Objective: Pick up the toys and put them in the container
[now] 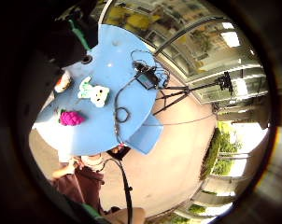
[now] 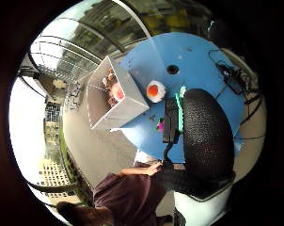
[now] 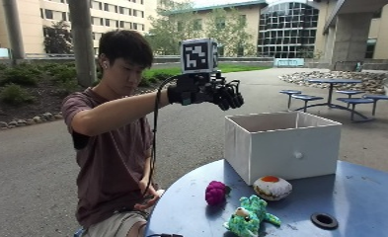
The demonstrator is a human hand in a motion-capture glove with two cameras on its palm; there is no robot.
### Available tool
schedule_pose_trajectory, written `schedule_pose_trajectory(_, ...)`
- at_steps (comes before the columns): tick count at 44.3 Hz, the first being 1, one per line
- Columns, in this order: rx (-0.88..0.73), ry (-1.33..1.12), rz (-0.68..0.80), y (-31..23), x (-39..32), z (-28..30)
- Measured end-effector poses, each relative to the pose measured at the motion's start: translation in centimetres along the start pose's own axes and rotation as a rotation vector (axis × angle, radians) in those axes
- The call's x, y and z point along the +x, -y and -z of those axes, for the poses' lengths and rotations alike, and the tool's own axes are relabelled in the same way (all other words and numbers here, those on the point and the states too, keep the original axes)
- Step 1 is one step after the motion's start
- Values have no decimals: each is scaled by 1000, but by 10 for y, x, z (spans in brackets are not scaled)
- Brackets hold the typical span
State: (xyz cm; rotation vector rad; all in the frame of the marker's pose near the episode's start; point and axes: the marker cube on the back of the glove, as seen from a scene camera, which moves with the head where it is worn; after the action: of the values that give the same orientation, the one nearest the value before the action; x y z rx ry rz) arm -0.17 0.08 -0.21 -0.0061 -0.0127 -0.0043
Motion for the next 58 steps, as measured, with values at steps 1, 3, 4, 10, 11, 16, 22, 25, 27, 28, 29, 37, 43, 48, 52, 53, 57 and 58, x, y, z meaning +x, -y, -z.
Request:
schedule_pose_trajectory(1,-2,2,2,0,0,0)
schedule_pose_trajectory(3,-11,6,5,-1,-1,2)
schedule_pose_trajectory(4,-16,6,4,-1,-1,3)
schedule_pose_trajectory(10,-39,-12,-14,3,-1,3)
schedule_pose_trajectory(11,-45,-12,-18,4,-1,2)
schedule_pose_trajectory(16,-89,-36,-18,11,1,-4)
schedule_pose_trajectory(22,-176,-56,-5,23,4,-22)
schedule_pose_trajectory(25,-214,-47,-13,32,6,-34)
schedule_pose_trajectory(27,-233,-49,-49,40,10,-44)
schedule_pose_trajectory(28,-242,-53,-67,44,12,-49)
schedule_pose_trajectory(29,-252,-56,-80,47,14,-55)
schedule_pose_trajectory(37,-335,-81,-87,74,27,-111)
schedule_pose_trajectory(43,-384,-81,-87,90,34,-159)
schedule_pose_trajectory(48,-453,-47,-55,96,35,-208)
schedule_pose_trajectory(52,-521,-36,-40,98,37,-250)
schedule_pose_trajectory(53,-538,-37,-39,98,38,-259)
schedule_pose_trajectory(57,-603,-19,-18,95,46,-292)
schedule_pose_trajectory(58,-619,-7,-9,93,48,-298)
